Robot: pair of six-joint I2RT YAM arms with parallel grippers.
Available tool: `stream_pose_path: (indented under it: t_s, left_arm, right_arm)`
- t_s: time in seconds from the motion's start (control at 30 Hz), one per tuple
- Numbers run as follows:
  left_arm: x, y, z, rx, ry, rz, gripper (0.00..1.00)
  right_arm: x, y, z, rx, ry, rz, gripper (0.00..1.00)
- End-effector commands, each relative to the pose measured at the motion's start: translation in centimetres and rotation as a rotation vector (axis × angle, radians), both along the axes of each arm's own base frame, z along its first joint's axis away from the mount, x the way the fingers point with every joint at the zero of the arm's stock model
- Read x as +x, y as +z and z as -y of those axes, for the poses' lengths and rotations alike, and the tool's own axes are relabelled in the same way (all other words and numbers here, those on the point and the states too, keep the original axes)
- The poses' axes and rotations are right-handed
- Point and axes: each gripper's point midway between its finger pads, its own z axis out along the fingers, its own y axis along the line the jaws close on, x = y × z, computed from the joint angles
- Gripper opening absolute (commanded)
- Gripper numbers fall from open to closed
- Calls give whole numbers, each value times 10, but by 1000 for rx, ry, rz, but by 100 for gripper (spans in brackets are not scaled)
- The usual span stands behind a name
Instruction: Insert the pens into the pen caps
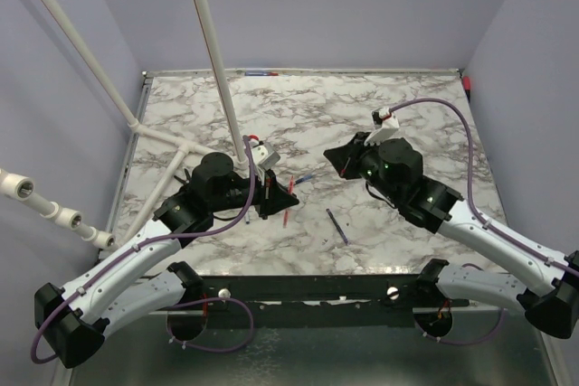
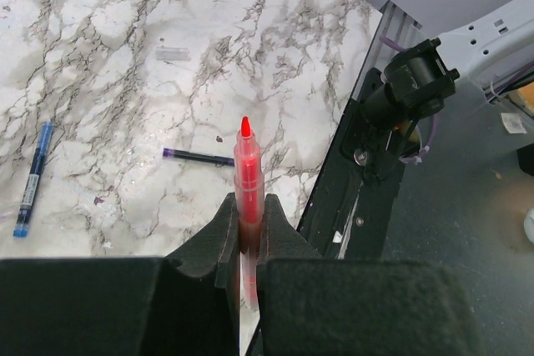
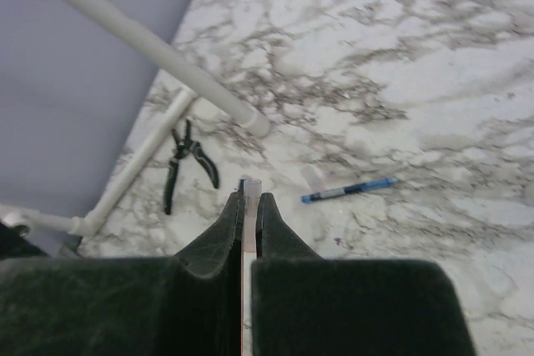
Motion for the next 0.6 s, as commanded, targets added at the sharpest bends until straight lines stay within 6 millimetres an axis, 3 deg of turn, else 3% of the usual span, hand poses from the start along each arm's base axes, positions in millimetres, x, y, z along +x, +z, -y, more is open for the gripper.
stream_pose_path:
  t_s: [0.0, 0.27, 0.57]
  left_arm:
    - [-8, -3, 1, 5, -43, -9, 0]
    - [-18, 4, 3, -32, -97, 0, 0]
    - [-38, 23, 7, -128, -200, 1, 0]
  right_arm:
    - [-13, 68, -24, 169, 122, 197, 1]
    - [-49, 125, -46, 345, 325, 399, 1]
    - [-88, 143, -72, 420, 564, 505, 1]
